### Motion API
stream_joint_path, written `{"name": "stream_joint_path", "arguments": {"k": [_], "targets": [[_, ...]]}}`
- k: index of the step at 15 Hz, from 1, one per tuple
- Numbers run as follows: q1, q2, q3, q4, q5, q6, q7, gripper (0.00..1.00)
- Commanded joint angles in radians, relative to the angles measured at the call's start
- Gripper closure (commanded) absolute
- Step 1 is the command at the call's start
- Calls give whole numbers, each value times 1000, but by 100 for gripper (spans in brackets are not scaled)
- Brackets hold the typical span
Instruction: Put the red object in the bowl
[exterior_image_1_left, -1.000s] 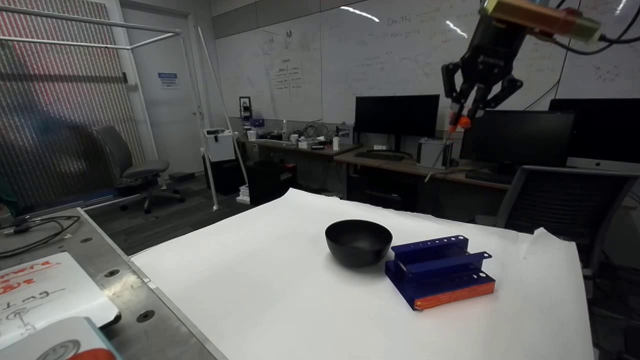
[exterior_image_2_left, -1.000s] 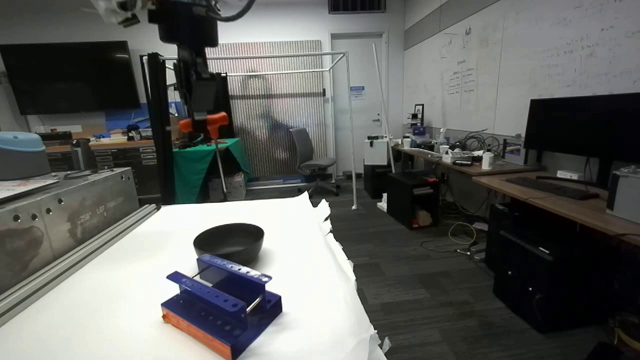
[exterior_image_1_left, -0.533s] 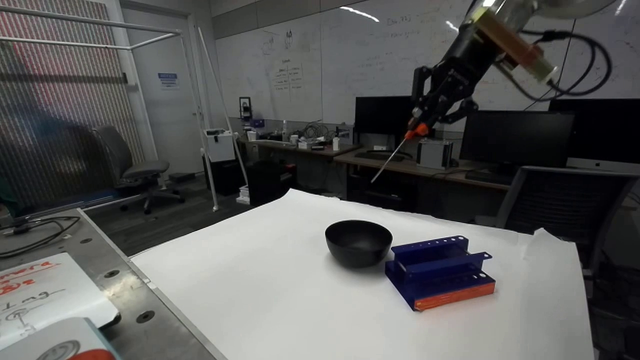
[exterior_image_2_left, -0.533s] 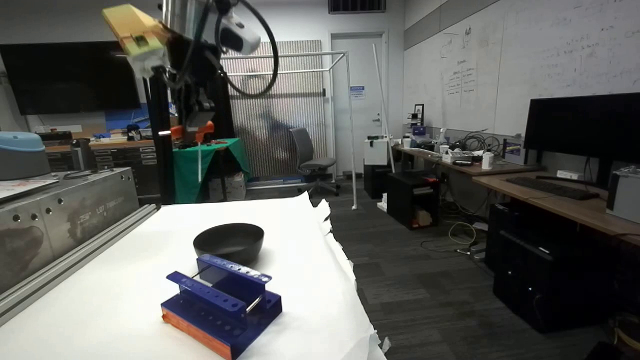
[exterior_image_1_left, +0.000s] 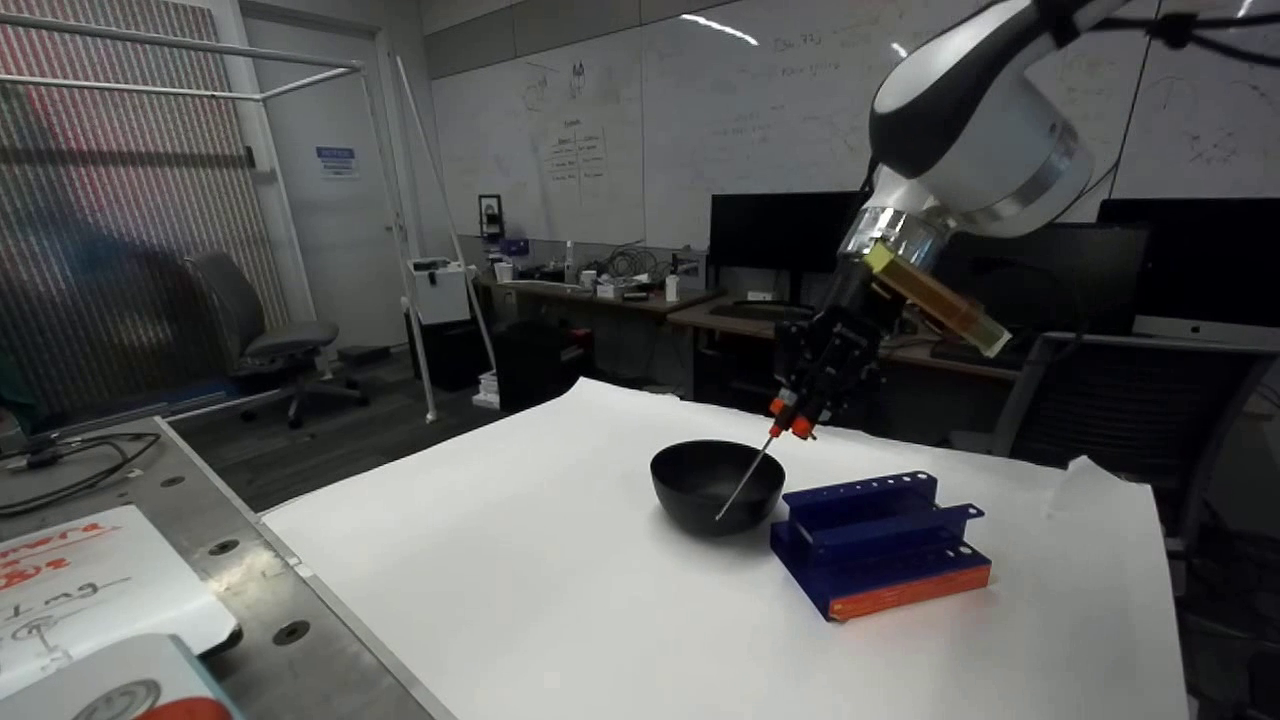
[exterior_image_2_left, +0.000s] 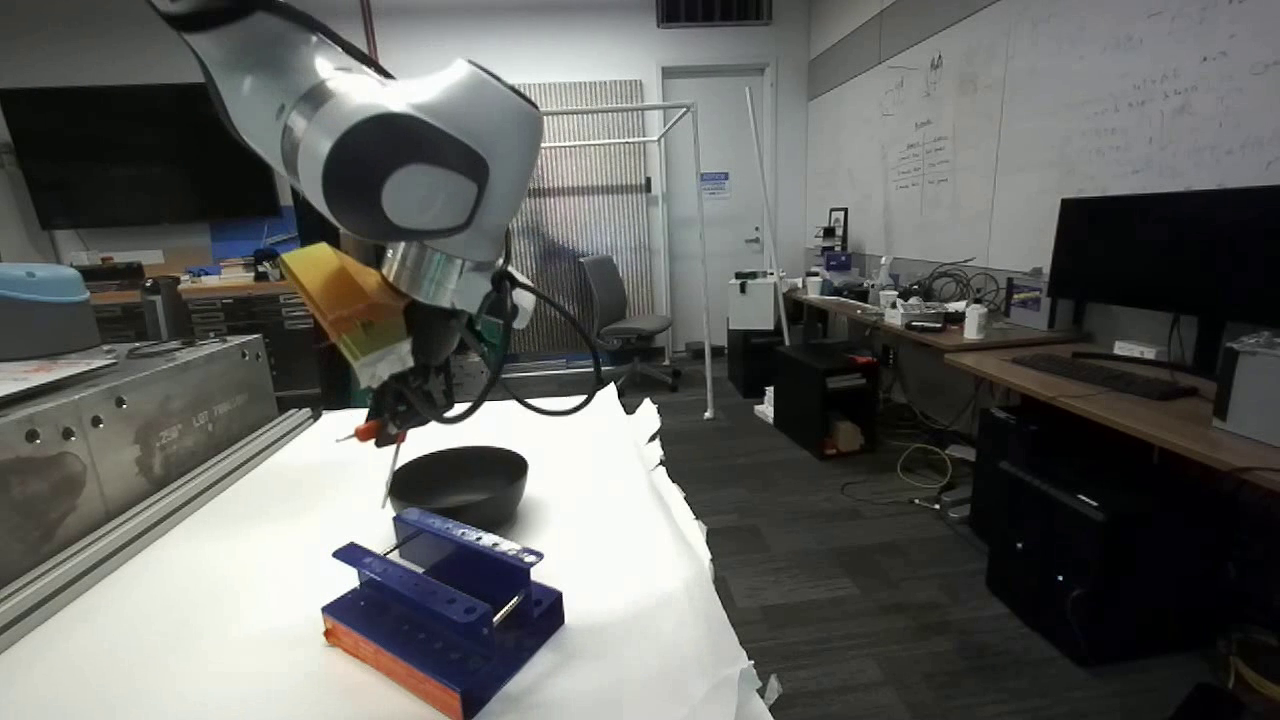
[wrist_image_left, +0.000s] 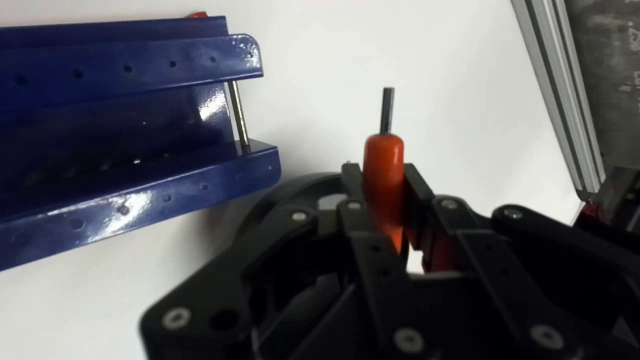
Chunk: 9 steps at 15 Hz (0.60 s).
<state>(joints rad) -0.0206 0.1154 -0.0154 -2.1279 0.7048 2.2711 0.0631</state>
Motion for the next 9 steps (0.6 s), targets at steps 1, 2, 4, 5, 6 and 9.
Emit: {"name": "stream_joint_path", "arguments": {"k": [1, 2, 4, 5, 6, 9], "targets": [[-6, 109, 22, 77, 70, 41, -106, 95], [-9, 133, 28, 96, 89, 49, -130, 95], [-23, 166, 39, 145, 130, 7, -157, 95], [-28, 168, 44, 159, 151, -18, -161, 95], [-28, 156, 44, 167, 148, -56, -152, 95], [-27, 103, 40, 177, 133, -166, -130, 95]]}}
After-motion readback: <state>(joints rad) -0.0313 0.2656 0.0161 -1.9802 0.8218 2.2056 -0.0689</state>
